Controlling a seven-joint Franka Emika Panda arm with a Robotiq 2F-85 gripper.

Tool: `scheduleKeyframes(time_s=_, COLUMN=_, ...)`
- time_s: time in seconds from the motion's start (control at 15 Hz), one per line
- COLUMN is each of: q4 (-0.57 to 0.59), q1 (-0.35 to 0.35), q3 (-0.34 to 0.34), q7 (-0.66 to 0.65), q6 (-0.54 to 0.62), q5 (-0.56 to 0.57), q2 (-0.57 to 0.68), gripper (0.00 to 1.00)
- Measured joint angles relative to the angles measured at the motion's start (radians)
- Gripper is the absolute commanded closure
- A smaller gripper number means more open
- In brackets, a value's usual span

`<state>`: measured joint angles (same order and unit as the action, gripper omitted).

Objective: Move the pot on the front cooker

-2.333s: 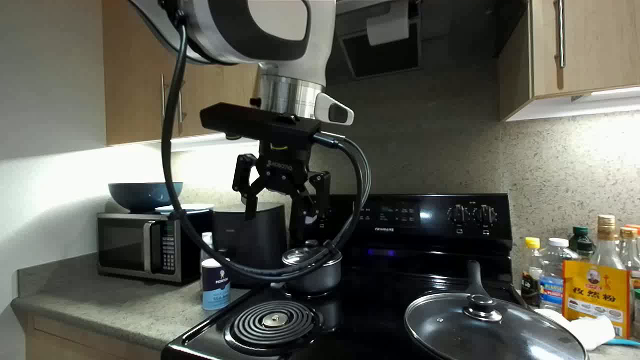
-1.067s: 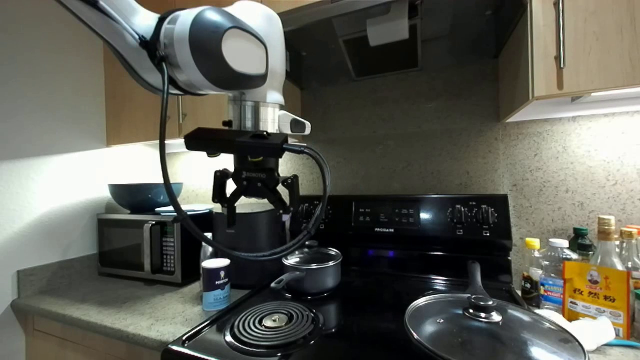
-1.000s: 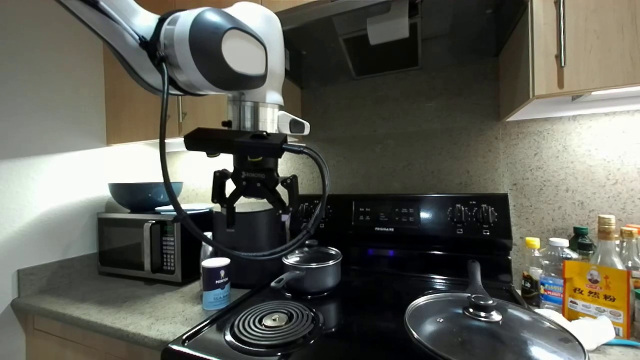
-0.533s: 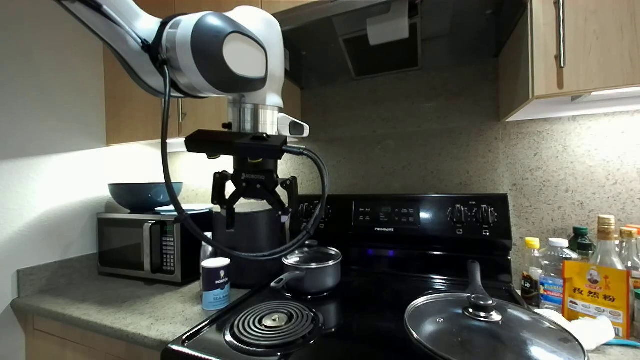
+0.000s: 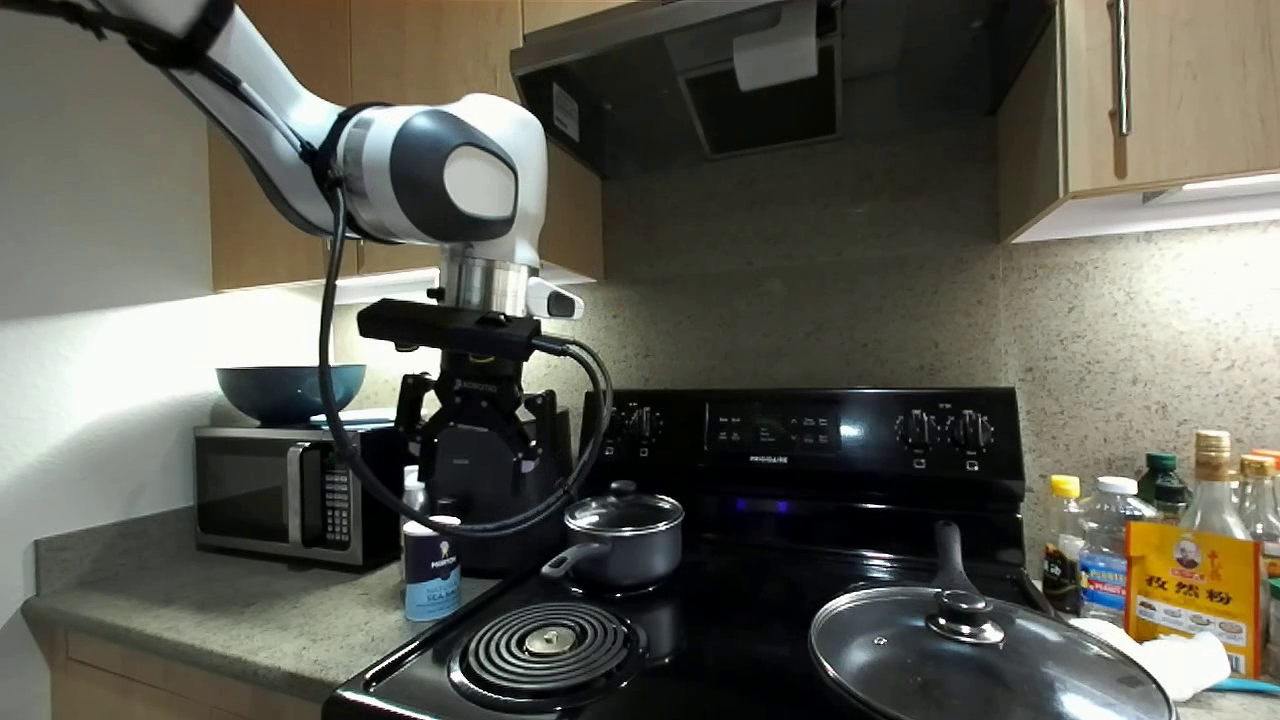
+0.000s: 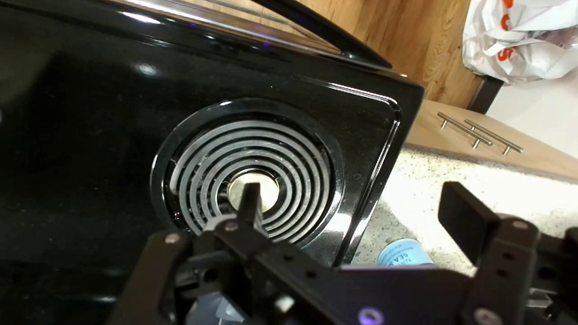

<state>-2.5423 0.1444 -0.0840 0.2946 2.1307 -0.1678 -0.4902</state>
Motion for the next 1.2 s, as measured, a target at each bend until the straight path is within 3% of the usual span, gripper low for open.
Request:
scheduleKeyframes(time_s=0.6, q4=0.019, q1=-0.002, q3=0.022, q7=-0.019, q6=0.033, q5=-0.006, q2=0.062, gripper=0.0)
scheduleKeyframes(time_s=1.0, q4=0.056, q1=-0.008, q3=0.078, q7=-0.092, q6=0.195, q5=0.015, q2=0.275, gripper=0.0)
scheduleKeyframes(time_s=1.2, q4=0.095, q1=-0.022, q3=0.084, q7=-0.124, q6=0.209, q5=0.04, q2=0.363, gripper=0.0)
